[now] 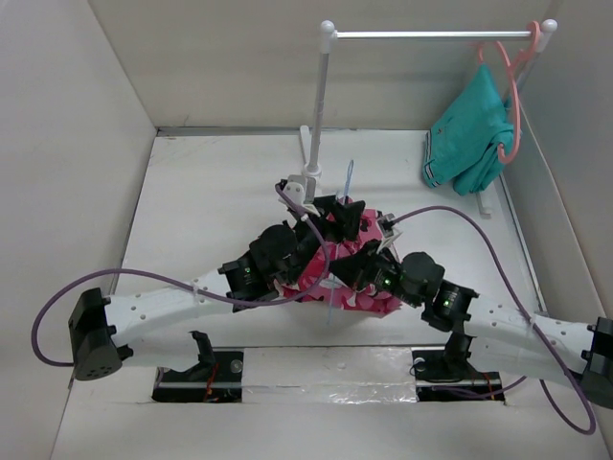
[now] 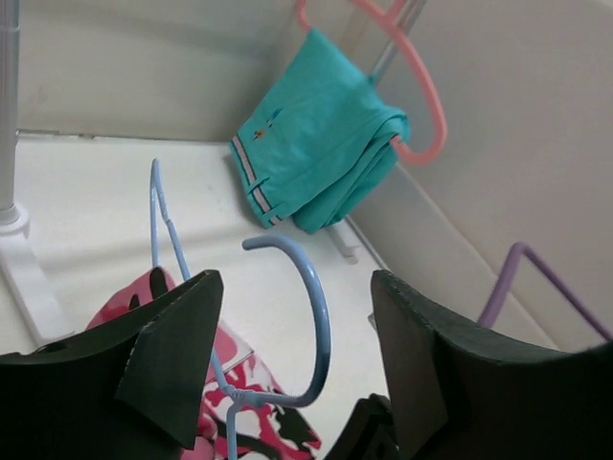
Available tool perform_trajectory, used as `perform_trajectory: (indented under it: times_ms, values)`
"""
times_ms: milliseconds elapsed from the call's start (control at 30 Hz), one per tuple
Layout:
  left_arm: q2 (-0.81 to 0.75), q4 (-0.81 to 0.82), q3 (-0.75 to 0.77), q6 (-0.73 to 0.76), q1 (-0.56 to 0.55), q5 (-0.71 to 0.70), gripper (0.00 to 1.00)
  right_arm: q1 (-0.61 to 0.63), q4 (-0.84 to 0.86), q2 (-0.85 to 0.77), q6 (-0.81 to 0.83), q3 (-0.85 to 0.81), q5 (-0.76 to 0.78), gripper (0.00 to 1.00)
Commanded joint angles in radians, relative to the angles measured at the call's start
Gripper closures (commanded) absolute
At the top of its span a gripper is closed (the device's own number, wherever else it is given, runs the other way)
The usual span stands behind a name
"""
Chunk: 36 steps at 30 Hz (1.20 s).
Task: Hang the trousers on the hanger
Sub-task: Place the trousers on the hanger, then place the hanger at the clothesline.
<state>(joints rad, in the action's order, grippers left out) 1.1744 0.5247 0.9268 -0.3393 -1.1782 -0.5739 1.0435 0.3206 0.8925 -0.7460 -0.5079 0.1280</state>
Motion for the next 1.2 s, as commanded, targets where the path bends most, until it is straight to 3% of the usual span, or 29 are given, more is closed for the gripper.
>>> perform_trajectory:
  times_ms: [0, 133, 333, 533, 733, 933, 1167]
  values:
    - [-0.061, 0.017, 0.076, 0.055, -0.006, 0.051, 0.38, -0.042, 0.058, -0.056, 0.022, -0.067, -0.008, 1.00]
    - [-0.125, 0.012, 0.064, 0.075, -0.006, 0.095, 0.31, -0.181, 0.034, -0.063, 0.016, -0.087, -0.117, 1.00]
    - [-0.240, -0.055, 0.072, 0.115, -0.006, 0.094, 0.32, -0.327, 0.138, -0.009, -0.049, -0.113, -0.341, 1.00]
    - [-0.381, -0.031, -0.058, 0.122, -0.006, -0.039, 0.42, -0.525, 0.011, 0.075, -0.055, -0.323, -0.548, 1.00]
    - [-0.420, -0.052, -0.227, 0.013, -0.006, -0.098, 0.44, -0.675, -0.058, 0.203, -0.067, -0.533, -0.695, 1.00]
    - [-0.394, -0.114, -0.256, -0.030, 0.003, -0.057, 0.45, -0.783, -0.043, 0.359, -0.125, -0.710, -0.760, 1.00]
    - [-0.465, -0.147, -0.353, -0.082, 0.003, -0.029, 0.46, -0.878, -0.021, 0.497, -0.168, -0.883, -0.803, 1.00]
